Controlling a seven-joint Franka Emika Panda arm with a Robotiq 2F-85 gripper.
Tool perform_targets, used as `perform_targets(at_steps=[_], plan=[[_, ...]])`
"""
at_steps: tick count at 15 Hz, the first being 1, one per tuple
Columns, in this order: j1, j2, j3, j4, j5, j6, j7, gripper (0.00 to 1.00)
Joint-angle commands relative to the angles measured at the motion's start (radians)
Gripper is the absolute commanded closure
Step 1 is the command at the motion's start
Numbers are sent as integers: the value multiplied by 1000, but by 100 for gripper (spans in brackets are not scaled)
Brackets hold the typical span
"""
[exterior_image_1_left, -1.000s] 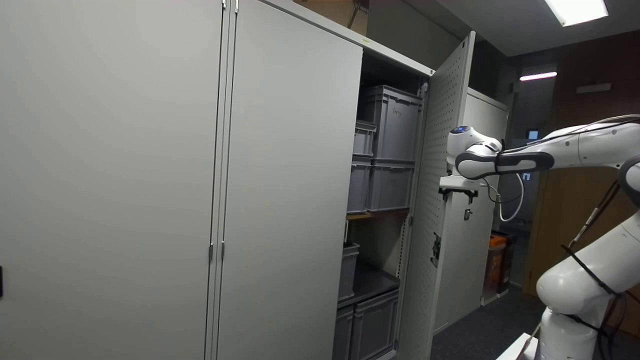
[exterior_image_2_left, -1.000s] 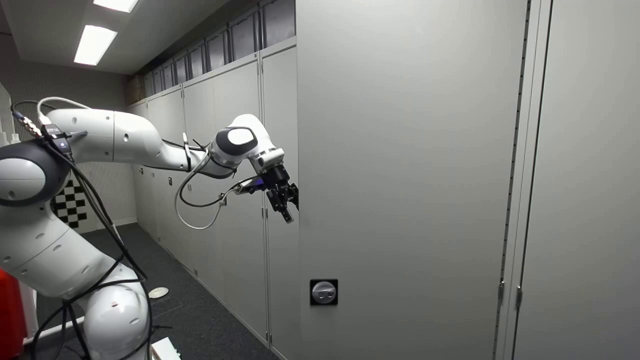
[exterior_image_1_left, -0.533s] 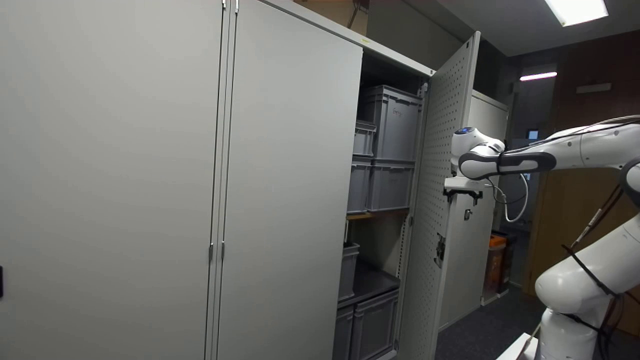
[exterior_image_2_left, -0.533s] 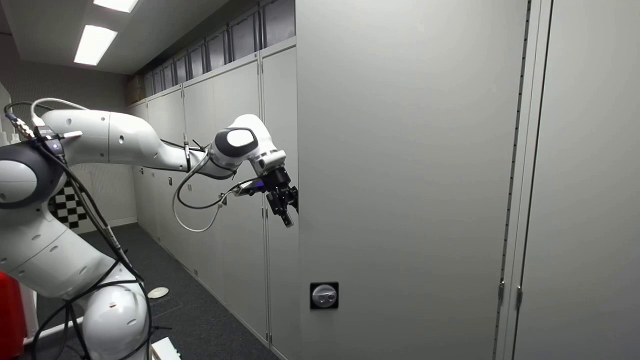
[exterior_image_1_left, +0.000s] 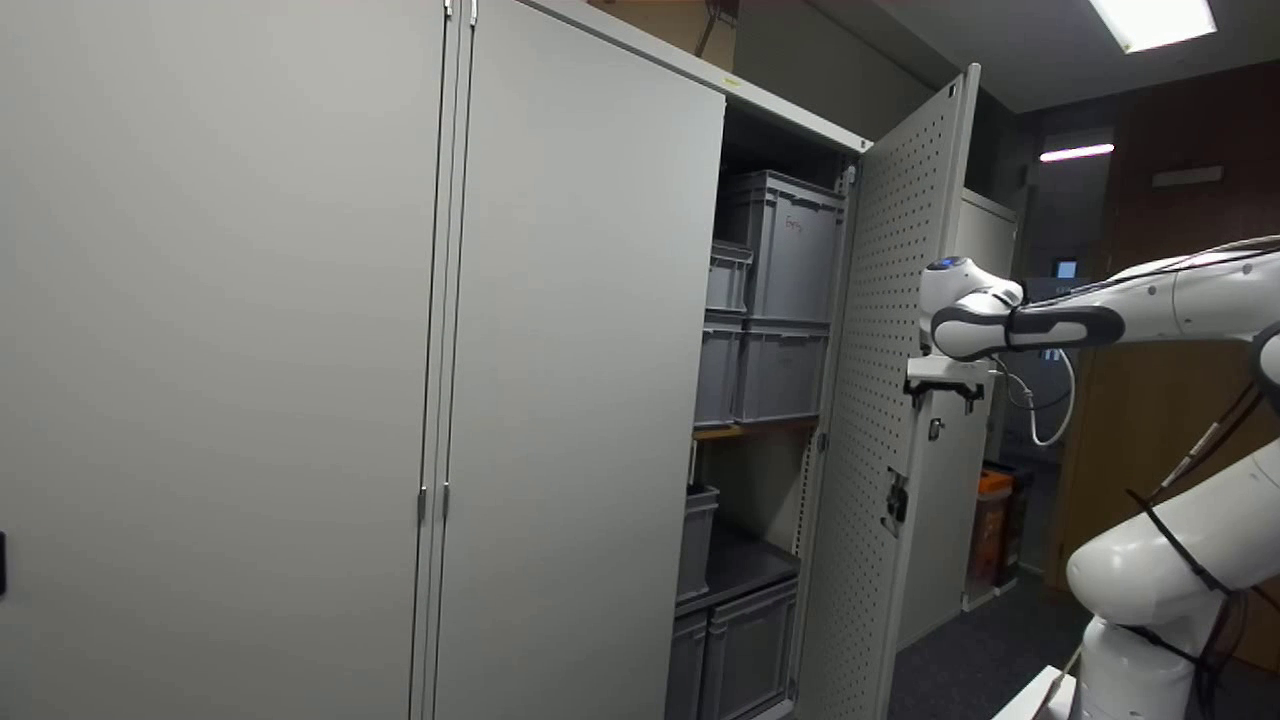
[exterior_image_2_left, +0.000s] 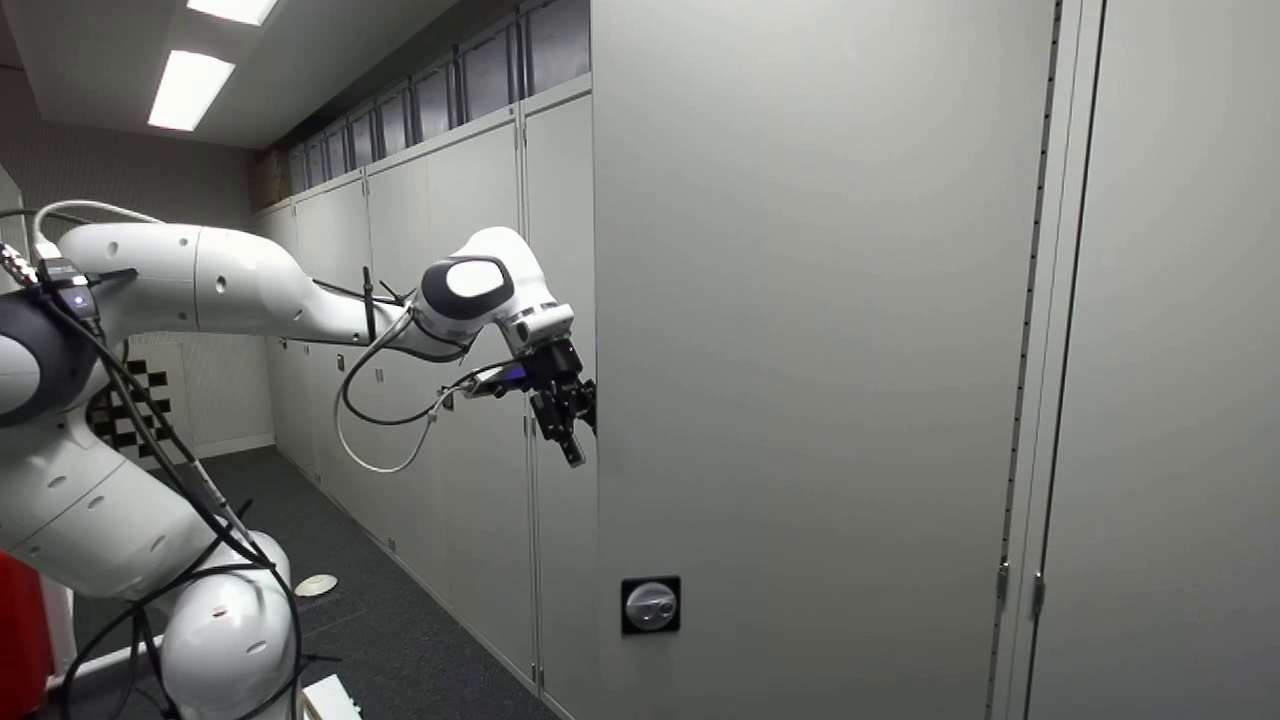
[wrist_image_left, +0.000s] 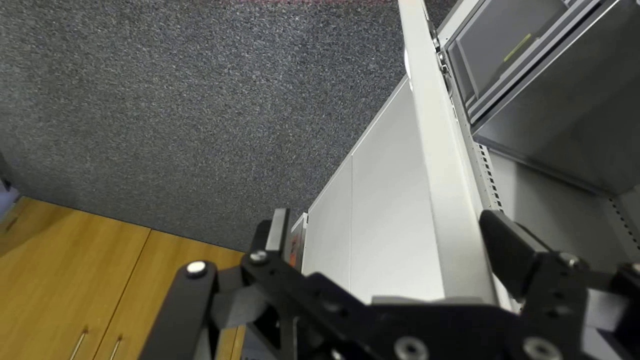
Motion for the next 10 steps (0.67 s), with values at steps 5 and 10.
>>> perform_targets(at_steps=[5, 10], plan=[[-68, -25, -37, -37, 19, 12, -85, 0], [-95, -21, -51, -30, 18, 9, -105, 0]])
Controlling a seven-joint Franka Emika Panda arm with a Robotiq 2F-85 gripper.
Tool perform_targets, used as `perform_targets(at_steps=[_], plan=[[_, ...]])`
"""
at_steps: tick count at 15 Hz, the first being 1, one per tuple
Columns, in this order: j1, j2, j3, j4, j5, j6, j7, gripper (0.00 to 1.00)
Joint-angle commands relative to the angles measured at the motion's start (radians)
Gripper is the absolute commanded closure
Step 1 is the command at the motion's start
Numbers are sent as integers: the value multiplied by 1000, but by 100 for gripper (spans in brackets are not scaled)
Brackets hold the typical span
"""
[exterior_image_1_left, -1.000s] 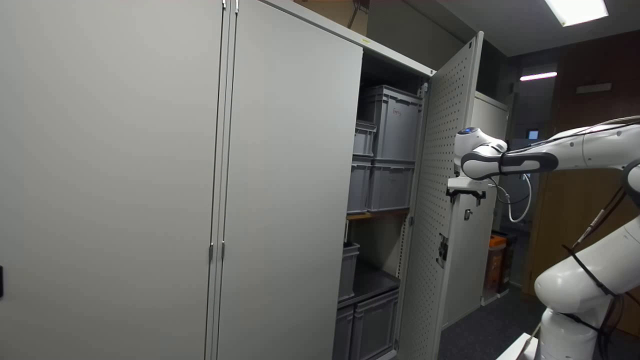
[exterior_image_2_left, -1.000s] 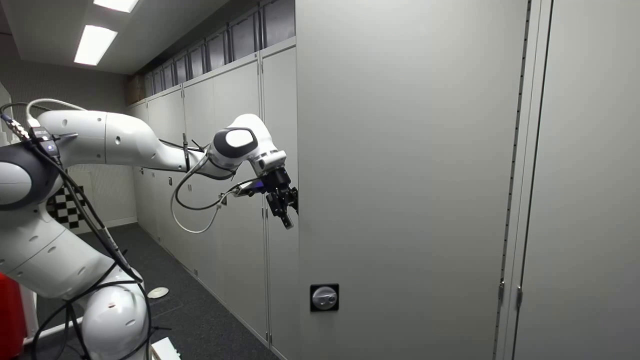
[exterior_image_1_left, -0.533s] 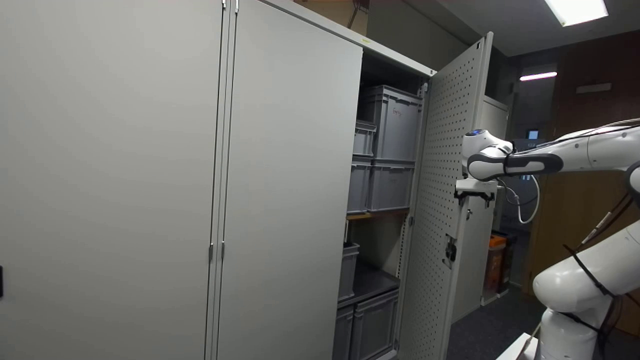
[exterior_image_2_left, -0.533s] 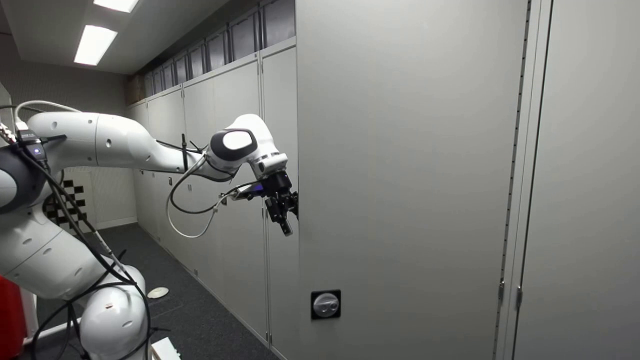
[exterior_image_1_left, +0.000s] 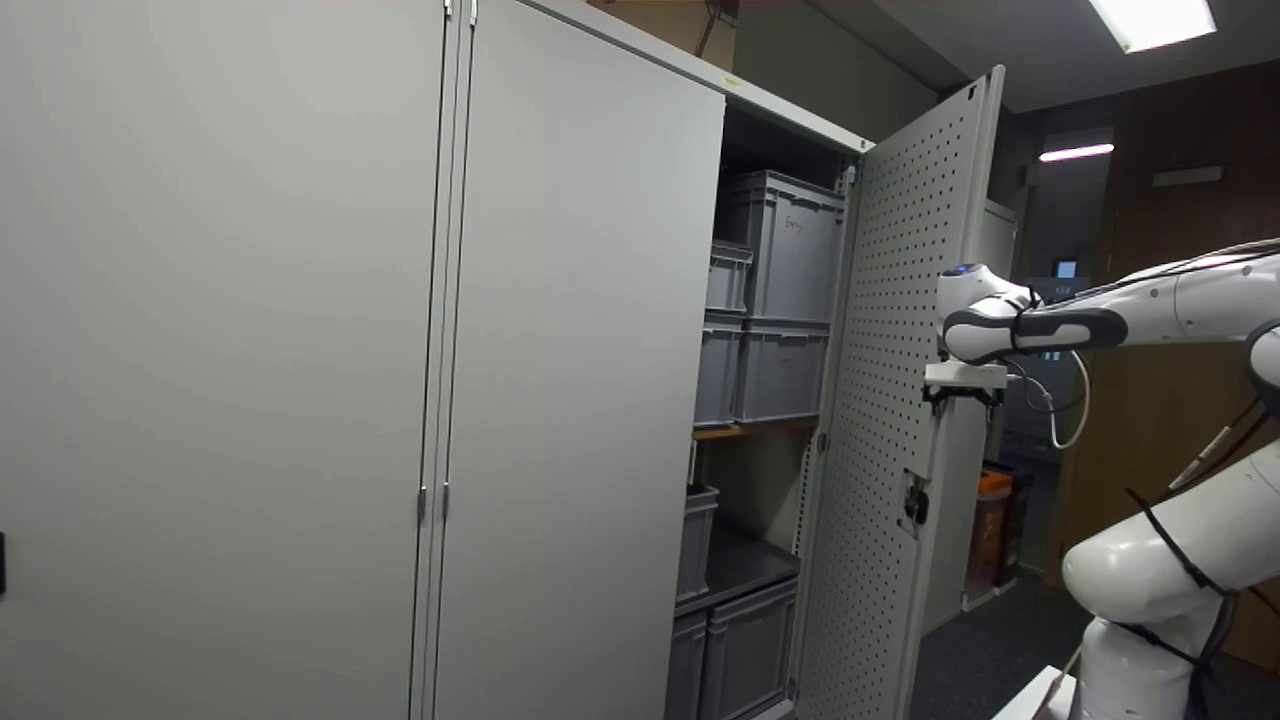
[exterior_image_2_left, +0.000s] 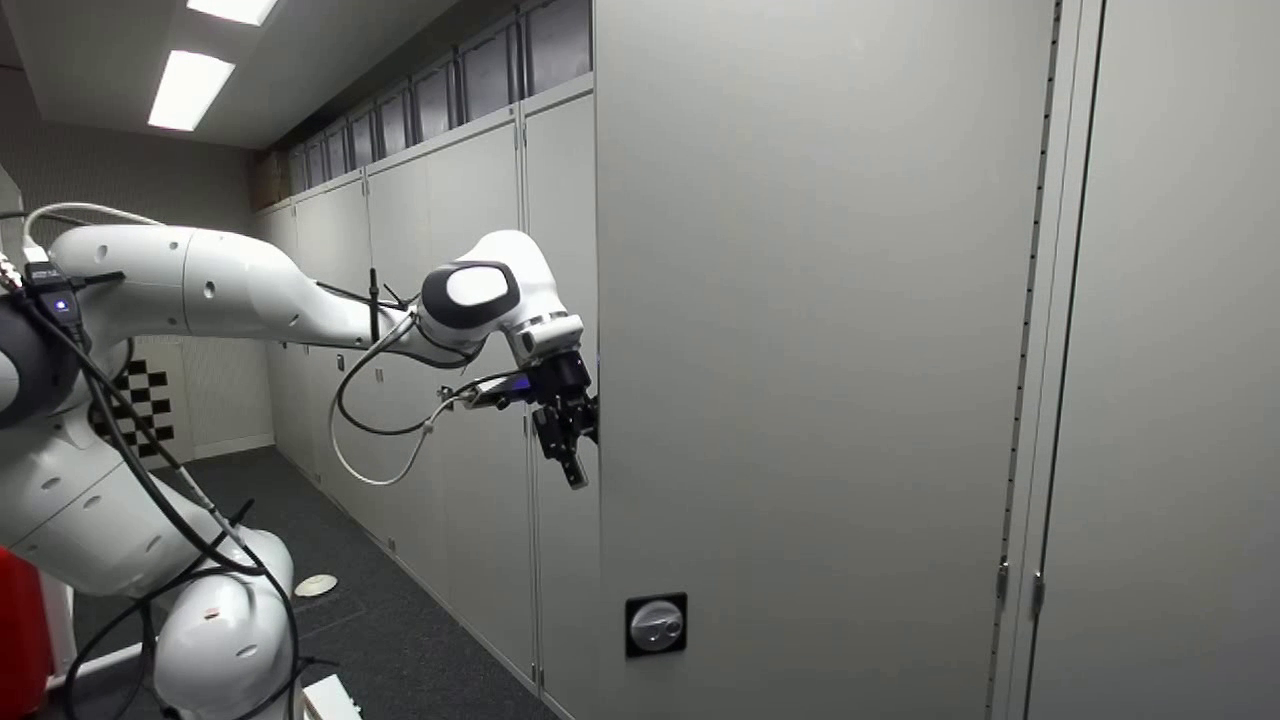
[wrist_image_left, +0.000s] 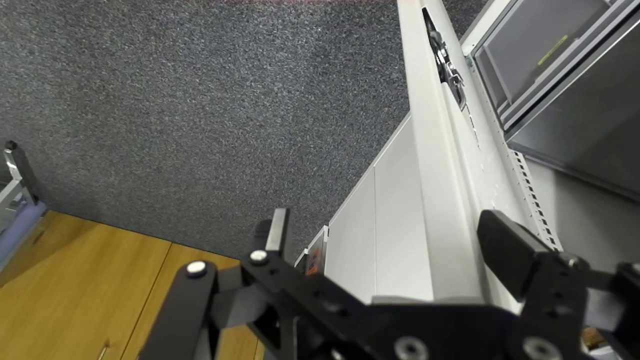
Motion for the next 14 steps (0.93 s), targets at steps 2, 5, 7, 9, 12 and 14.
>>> perform_targets(at_steps=[2, 5, 7, 9, 12, 14], plan=[[-42, -13, -10, -4, 15, 5, -51, 0], [-54, -10, -15, -2, 15, 6, -55, 0], [-61, -7, -19, 2, 15, 3, -58, 0], [-68, -7, -21, 4, 14, 0, -61, 0], [-74, -4, -32, 10, 15, -5, -66, 0], [-80, -1, -38, 11, 17, -4, -68, 0]])
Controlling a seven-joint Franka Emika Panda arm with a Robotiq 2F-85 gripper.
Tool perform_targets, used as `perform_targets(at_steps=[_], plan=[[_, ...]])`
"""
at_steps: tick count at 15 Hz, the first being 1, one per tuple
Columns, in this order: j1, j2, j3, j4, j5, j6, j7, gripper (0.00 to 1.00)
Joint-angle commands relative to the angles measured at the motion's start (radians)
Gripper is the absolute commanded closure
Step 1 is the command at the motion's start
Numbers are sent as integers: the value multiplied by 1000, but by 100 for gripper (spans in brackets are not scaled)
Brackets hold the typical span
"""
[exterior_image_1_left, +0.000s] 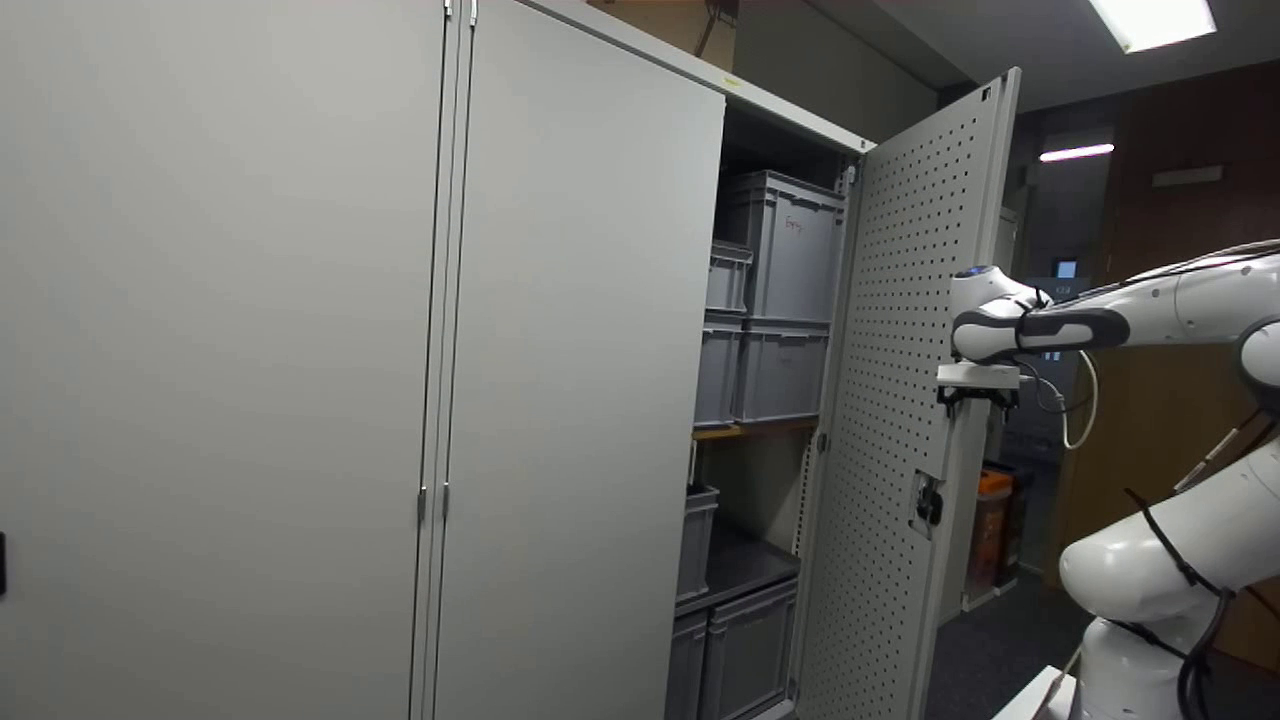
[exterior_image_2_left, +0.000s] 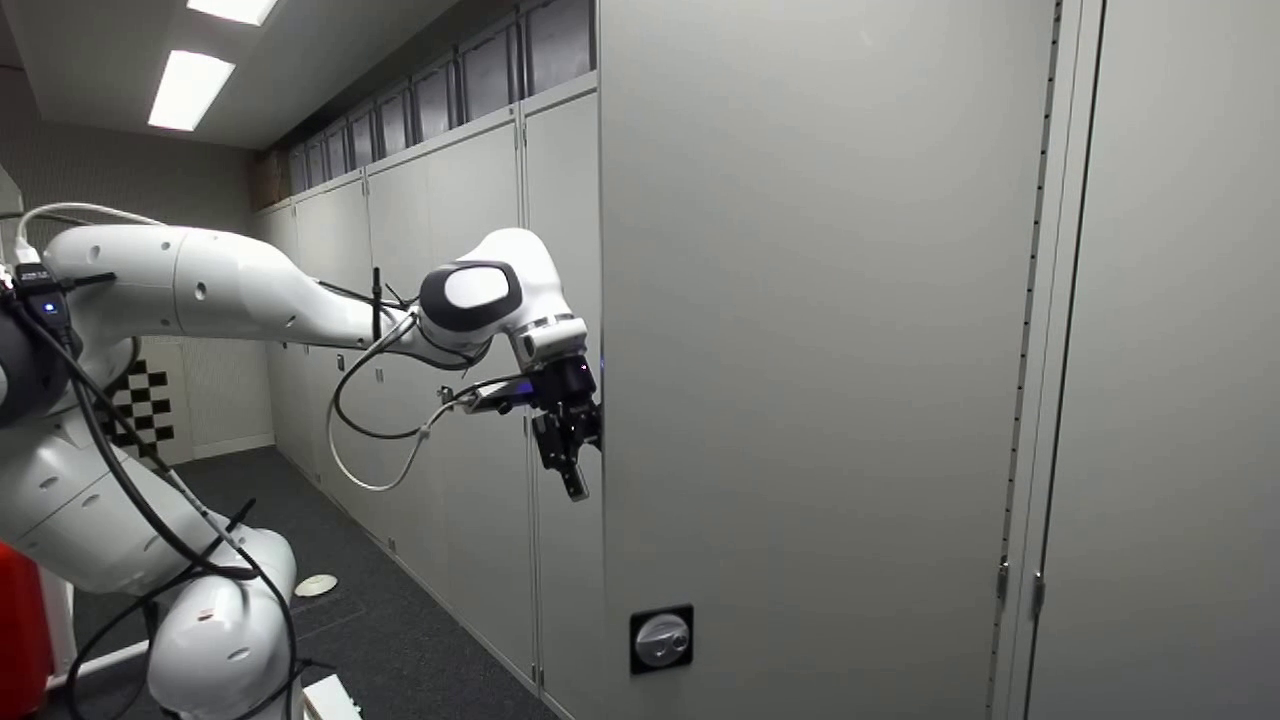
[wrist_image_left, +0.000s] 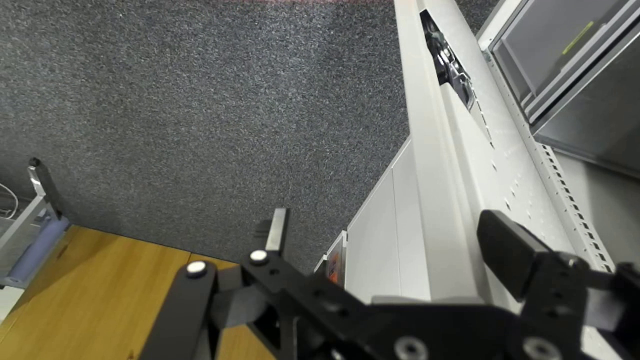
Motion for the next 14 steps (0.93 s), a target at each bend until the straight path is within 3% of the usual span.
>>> perform_targets(at_steps=[1, 14], plan=[[-31, 0, -14, 13, 17, -6, -52, 0], [-67, 19, -53, 25, 26, -4, -79, 0]])
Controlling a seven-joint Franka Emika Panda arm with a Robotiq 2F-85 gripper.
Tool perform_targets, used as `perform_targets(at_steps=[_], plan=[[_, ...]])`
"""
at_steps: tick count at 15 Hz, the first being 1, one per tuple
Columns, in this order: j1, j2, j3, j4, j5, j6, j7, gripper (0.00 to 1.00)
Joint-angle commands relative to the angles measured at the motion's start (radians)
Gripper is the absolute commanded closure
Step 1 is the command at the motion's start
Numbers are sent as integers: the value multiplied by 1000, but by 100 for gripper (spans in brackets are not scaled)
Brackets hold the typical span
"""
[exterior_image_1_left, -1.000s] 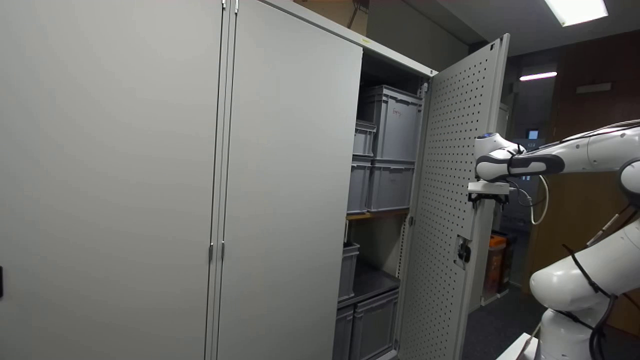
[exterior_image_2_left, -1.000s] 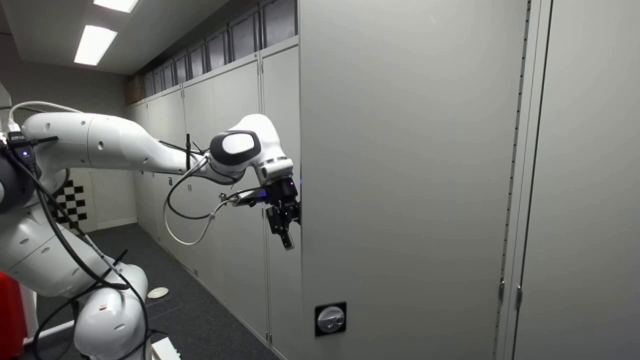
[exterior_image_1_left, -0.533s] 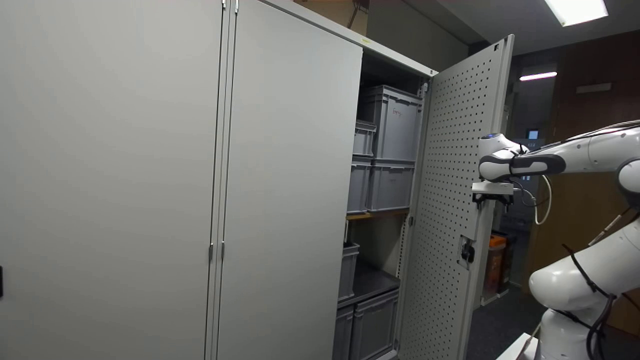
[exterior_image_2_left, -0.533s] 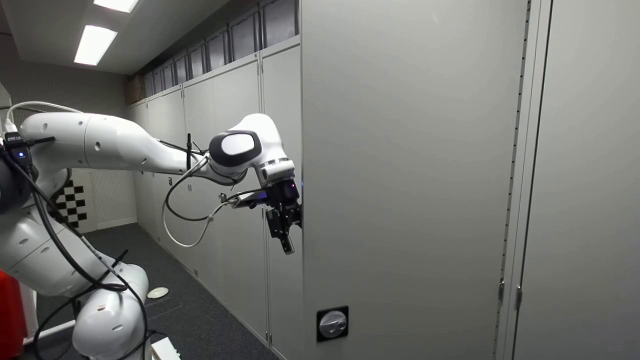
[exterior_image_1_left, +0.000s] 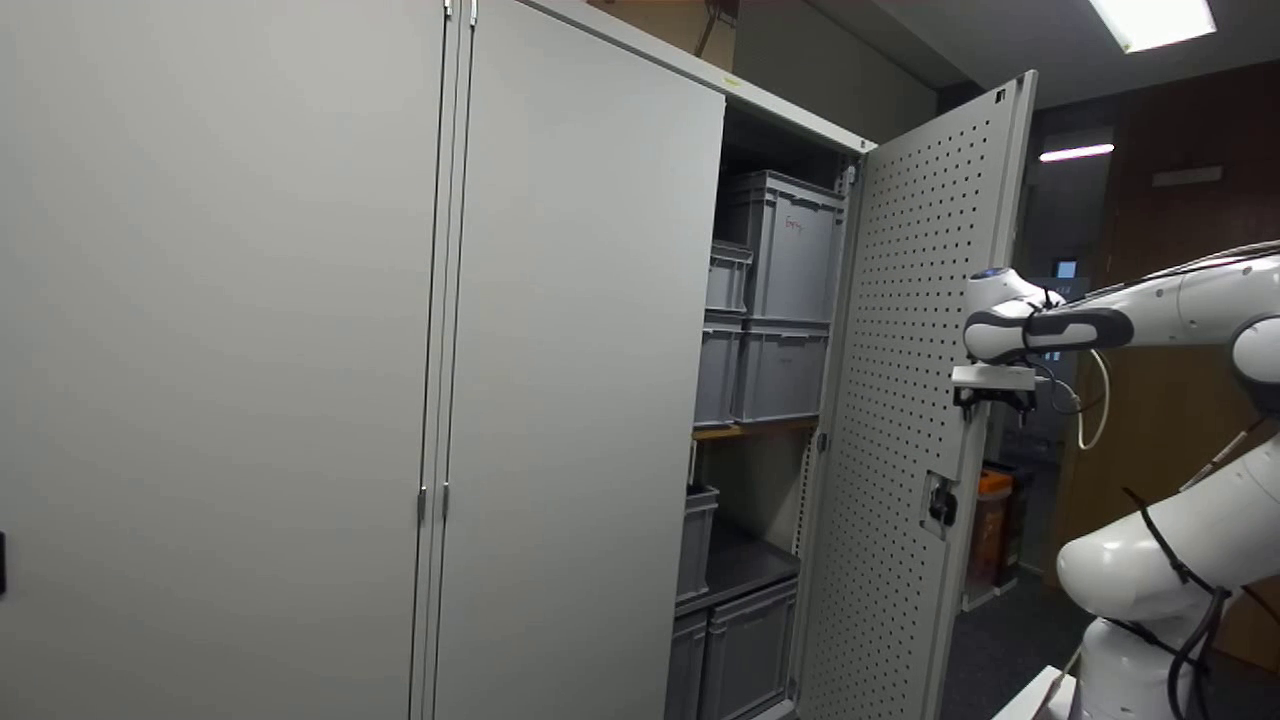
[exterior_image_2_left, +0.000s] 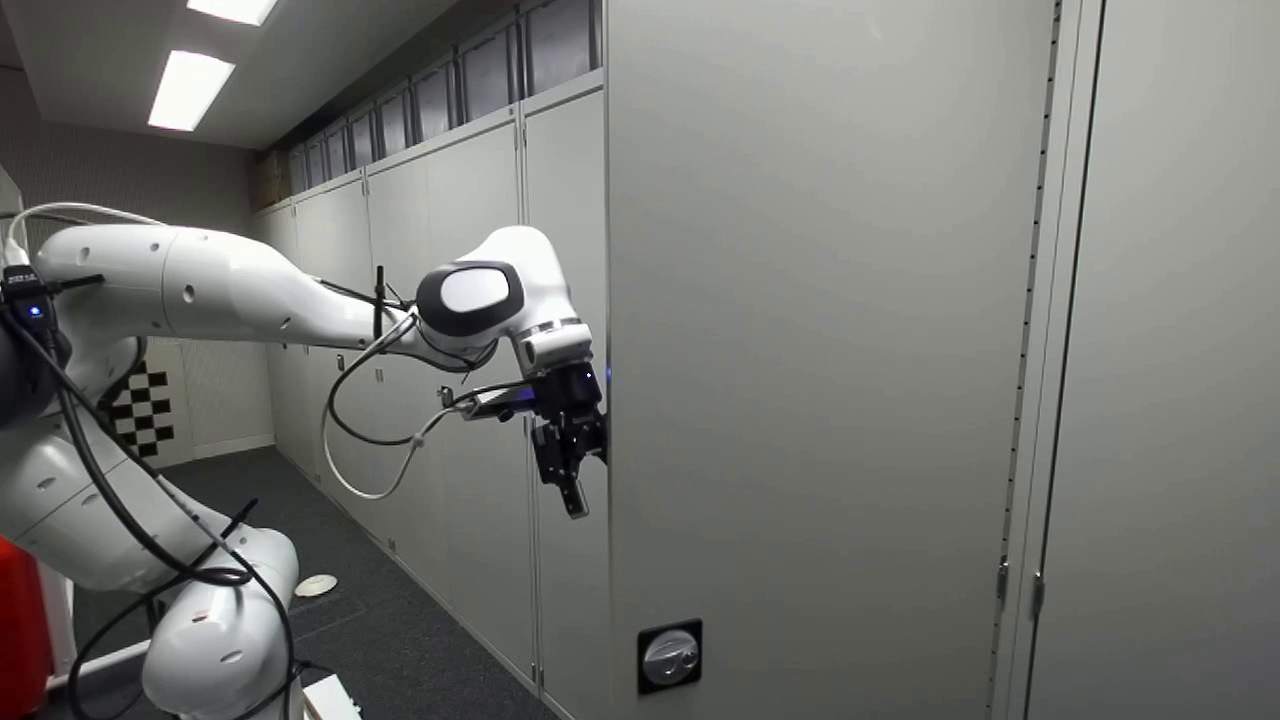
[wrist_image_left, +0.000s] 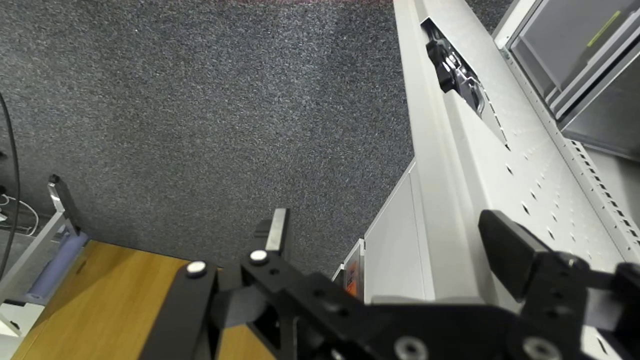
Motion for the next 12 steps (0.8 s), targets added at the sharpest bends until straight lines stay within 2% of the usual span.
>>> perform_targets(at_steps=[1, 12], plan=[[-24, 17, -12, 23, 27, -3, -43, 0], [-38, 39, -41, 32, 32, 4, -47, 0]])
